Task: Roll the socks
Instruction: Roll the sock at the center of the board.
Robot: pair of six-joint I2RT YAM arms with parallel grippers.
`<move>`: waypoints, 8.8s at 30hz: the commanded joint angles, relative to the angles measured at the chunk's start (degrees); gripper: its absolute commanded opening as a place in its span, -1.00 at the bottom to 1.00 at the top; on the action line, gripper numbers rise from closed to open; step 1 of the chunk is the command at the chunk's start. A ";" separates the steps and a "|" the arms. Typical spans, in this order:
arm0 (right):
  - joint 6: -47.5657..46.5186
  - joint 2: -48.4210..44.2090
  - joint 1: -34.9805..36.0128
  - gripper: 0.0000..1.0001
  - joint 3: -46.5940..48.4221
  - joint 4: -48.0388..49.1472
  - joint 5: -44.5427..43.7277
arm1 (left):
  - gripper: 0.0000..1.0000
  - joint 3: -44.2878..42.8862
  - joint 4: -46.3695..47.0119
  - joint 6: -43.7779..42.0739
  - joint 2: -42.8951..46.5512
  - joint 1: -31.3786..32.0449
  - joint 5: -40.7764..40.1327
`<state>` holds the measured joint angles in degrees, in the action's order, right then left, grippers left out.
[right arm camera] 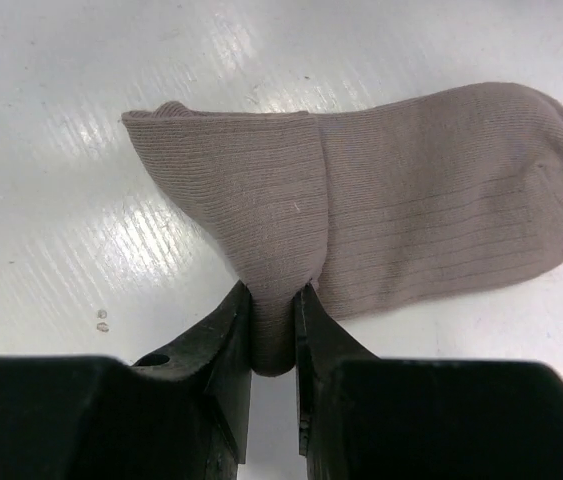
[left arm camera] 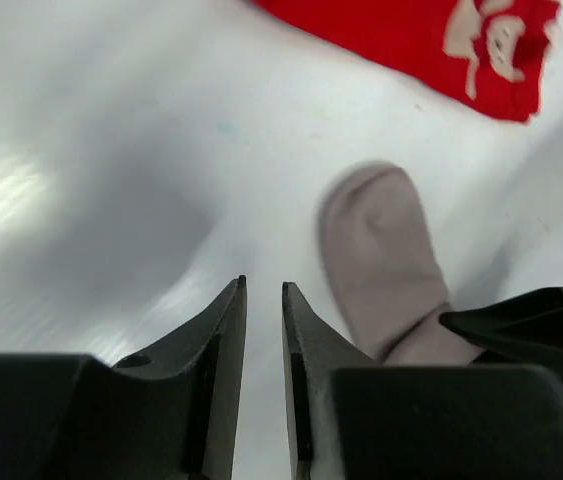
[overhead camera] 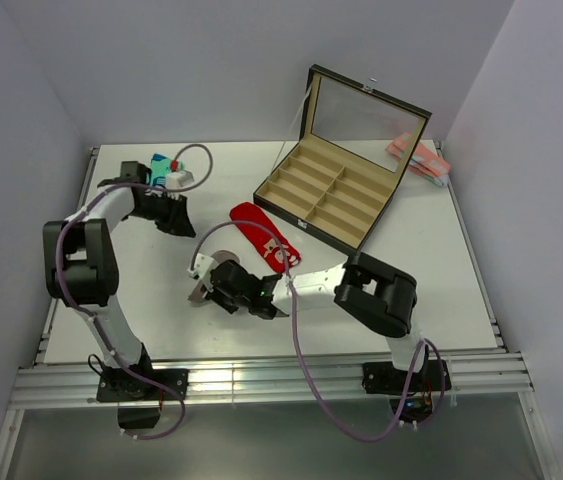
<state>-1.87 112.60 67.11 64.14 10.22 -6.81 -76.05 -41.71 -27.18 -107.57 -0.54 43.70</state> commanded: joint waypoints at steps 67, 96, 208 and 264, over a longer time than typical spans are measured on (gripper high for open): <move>14.53 24.43 -24.84 -0.86 31.14 -37.03 57.26 | -0.56 58.65 49.20 -38.04 41.57 21.19 -18.92; 30.52 -7.29 -25.36 0.07 -4.62 -0.83 29.06 | -0.99 22.80 -3.02 -30.13 12.93 22.68 -9.52; 9.78 16.86 -23.08 -0.73 16.01 -31.39 53.91 | 0.17 40.53 31.16 -22.30 39.27 11.60 -5.73; 26.91 6.24 -27.74 -0.06 4.25 -12.16 55.33 | -0.89 48.89 36.36 -24.76 30.93 34.02 -17.16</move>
<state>22.85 122.17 38.61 71.22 -5.17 56.29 -26.57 1.67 -53.39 -74.76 33.47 27.77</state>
